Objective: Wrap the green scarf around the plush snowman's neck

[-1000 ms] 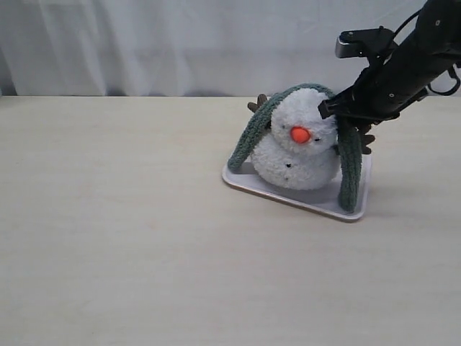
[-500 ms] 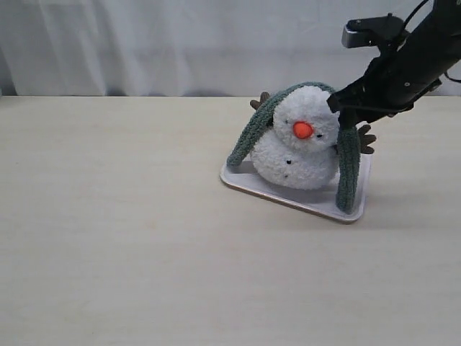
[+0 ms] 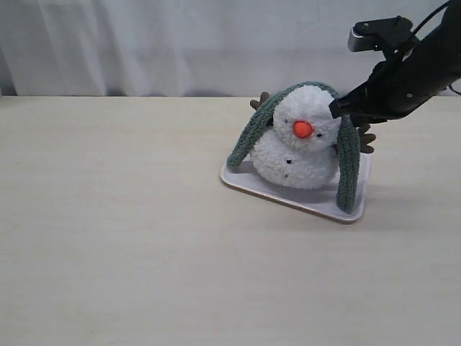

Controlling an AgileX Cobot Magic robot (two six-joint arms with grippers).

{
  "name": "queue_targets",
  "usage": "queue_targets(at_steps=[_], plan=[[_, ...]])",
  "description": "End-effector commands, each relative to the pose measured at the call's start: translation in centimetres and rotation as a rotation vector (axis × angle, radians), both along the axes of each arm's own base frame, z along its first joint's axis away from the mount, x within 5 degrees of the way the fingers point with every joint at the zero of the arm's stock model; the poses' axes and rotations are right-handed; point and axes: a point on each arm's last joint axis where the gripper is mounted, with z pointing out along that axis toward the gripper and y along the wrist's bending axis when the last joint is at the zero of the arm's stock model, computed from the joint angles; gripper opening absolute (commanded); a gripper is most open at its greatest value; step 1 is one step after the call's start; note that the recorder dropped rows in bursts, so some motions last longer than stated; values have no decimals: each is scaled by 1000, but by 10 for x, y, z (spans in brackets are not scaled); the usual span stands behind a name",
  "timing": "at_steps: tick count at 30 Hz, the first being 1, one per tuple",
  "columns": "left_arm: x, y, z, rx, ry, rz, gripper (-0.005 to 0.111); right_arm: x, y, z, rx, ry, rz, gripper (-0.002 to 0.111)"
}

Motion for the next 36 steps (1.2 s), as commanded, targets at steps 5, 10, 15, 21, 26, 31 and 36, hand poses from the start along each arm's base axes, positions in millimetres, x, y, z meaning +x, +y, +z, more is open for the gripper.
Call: queue_targets(at_steps=[5,10,15,21,26,31,36], plan=[[0,0,0,-3,-8,2,0,0,-4,-23,34,-146,-80,4],[0,0,0,-3,-8,2,0,0,-3,-34,33,-107,-81,4],[0,0,0,-3,-8,2,0,5,-2,-54,43,-51,-93,4],[0,0,0,-3,-8,2,0,6,-2,-61,40,-30,-93,4],[0,0,0,-3,-6,2,0,4,-2,-47,46,-72,-93,4],[0,0,0,-3,-6,2,0,-2,-3,-14,46,-182,-73,4],[0,0,0,-3,-6,2,0,-10,-5,23,67,-324,-82,4]])
